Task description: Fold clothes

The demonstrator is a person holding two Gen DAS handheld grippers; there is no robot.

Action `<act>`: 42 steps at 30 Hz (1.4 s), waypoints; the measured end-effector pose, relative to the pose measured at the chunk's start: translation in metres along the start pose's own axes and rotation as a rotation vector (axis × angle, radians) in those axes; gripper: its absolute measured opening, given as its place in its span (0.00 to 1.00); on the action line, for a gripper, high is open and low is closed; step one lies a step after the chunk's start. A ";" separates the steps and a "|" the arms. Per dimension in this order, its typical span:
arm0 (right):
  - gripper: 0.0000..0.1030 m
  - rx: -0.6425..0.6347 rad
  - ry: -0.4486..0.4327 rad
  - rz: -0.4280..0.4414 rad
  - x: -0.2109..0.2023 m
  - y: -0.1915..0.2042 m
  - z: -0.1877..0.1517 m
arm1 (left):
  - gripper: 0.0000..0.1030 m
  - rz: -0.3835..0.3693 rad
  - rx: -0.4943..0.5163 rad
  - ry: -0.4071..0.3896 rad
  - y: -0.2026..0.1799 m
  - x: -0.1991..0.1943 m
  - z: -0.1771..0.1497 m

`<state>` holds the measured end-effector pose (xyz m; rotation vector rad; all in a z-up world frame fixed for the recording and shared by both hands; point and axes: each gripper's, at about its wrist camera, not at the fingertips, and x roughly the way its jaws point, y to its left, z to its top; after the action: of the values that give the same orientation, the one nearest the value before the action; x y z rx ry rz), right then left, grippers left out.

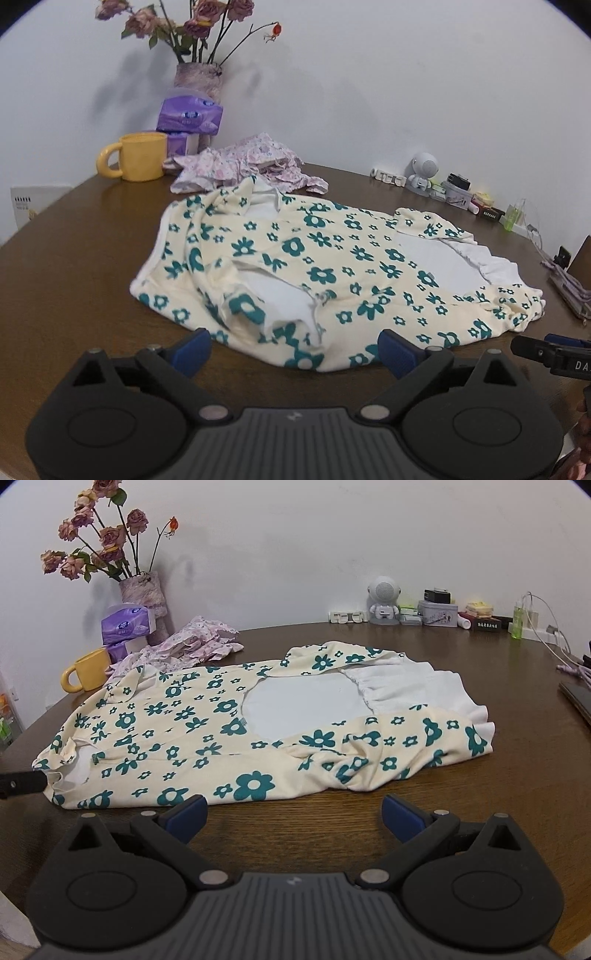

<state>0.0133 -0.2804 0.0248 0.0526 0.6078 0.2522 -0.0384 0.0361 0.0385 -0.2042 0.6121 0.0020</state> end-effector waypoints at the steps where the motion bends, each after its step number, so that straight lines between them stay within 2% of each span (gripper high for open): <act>1: 0.99 0.002 -0.001 -0.003 -0.001 0.001 0.000 | 0.94 -0.003 -0.002 0.001 0.000 0.000 -0.001; 13: 0.99 0.008 0.002 -0.031 -0.012 0.009 -0.007 | 0.94 -0.023 0.038 0.021 -0.009 0.000 -0.008; 42: 0.99 0.038 0.009 -0.026 -0.011 0.004 -0.012 | 0.94 0.011 0.057 0.035 -0.012 0.000 -0.011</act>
<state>-0.0034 -0.2791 0.0217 0.0803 0.6217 0.2163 -0.0433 0.0224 0.0321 -0.1458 0.6471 -0.0086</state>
